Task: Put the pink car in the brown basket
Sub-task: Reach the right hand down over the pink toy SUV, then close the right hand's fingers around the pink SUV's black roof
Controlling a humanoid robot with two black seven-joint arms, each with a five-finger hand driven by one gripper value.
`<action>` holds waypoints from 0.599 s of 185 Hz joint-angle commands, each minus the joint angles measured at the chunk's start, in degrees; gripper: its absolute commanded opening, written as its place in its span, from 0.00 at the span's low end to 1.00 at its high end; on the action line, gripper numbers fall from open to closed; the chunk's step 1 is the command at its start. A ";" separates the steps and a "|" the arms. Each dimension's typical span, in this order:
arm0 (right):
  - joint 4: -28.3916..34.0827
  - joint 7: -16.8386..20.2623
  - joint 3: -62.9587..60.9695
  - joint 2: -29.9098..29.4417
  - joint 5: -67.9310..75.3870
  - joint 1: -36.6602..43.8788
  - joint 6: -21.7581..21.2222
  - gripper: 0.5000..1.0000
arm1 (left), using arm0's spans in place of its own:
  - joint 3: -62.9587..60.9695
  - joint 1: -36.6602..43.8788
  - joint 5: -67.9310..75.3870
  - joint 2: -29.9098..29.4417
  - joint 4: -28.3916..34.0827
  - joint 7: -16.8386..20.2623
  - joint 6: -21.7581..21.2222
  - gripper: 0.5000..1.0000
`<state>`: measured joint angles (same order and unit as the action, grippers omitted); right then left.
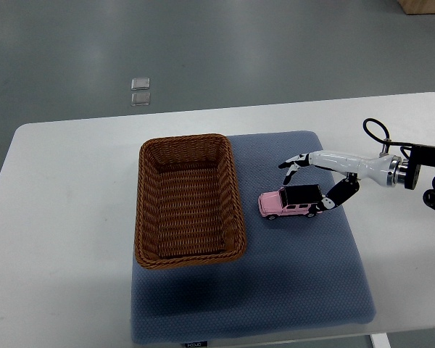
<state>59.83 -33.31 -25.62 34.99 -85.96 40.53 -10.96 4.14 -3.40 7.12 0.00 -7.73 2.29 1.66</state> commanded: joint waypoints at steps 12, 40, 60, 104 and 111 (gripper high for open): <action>0.02 0.00 2.85 -0.10 -0.17 0.17 2.61 0.78 | 0.08 0.14 0.00 0.00 -0.01 0.00 0.01 1.00; -0.42 0.18 3.03 -0.27 -0.35 -0.01 4.28 0.61 | 0.08 0.14 0.00 0.00 0.08 0.00 0.01 1.00; -0.77 0.53 3.20 -0.53 -1.05 -0.10 5.25 0.49 | 0.08 0.14 0.00 0.00 0.08 0.00 0.01 1.00; -1.74 0.70 6.19 -0.62 -1.14 0.17 8.06 0.14 | 0.08 0.50 0.00 0.00 0.08 0.00 0.01 1.00; -2.00 0.70 6.28 -0.62 -1.14 0.08 8.06 0.09 | 0.08 0.50 0.00 0.00 0.08 0.00 0.01 1.00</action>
<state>58.34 -32.65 -20.06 34.43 -87.00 40.60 -3.57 4.22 -2.92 7.12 0.00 -7.66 2.28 1.66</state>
